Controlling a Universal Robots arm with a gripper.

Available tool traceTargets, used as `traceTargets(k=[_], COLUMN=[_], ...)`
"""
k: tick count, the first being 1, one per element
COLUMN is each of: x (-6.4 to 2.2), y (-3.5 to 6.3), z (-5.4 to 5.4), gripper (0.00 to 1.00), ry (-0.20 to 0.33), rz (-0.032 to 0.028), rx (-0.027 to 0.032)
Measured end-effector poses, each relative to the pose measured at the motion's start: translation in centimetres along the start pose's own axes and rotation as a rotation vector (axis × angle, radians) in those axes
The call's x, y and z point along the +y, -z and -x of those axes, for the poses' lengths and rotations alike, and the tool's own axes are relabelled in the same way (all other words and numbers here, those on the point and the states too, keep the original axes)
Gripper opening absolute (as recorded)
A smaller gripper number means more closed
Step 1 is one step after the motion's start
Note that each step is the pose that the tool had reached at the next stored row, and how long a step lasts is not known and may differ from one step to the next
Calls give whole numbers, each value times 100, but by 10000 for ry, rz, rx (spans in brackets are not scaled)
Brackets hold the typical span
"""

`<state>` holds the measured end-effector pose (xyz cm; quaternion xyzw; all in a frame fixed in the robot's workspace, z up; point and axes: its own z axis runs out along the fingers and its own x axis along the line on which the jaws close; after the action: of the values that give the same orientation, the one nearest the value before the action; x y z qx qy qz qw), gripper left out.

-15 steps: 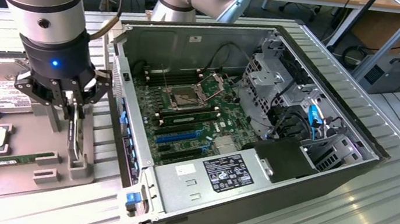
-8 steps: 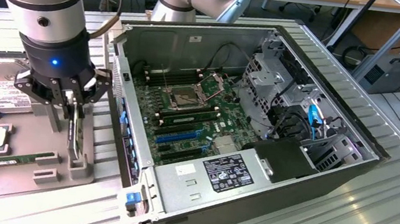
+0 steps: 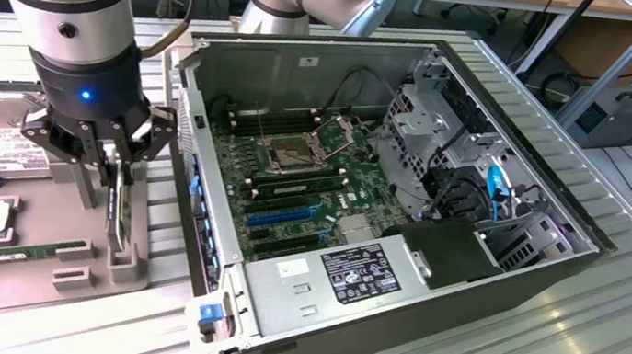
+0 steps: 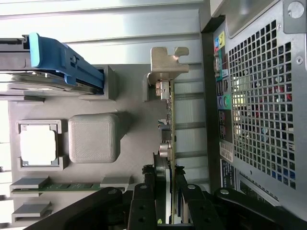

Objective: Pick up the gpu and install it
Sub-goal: 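Pick up the gpu and move the gpu toward the slot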

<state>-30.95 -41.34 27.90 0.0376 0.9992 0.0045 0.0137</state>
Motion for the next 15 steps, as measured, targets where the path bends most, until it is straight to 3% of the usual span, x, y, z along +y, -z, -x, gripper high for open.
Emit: traceTargets(k=[15], x=[0], y=[49], z=[1], gripper=[27], ry=[0], rz=[-1], rx=[1])
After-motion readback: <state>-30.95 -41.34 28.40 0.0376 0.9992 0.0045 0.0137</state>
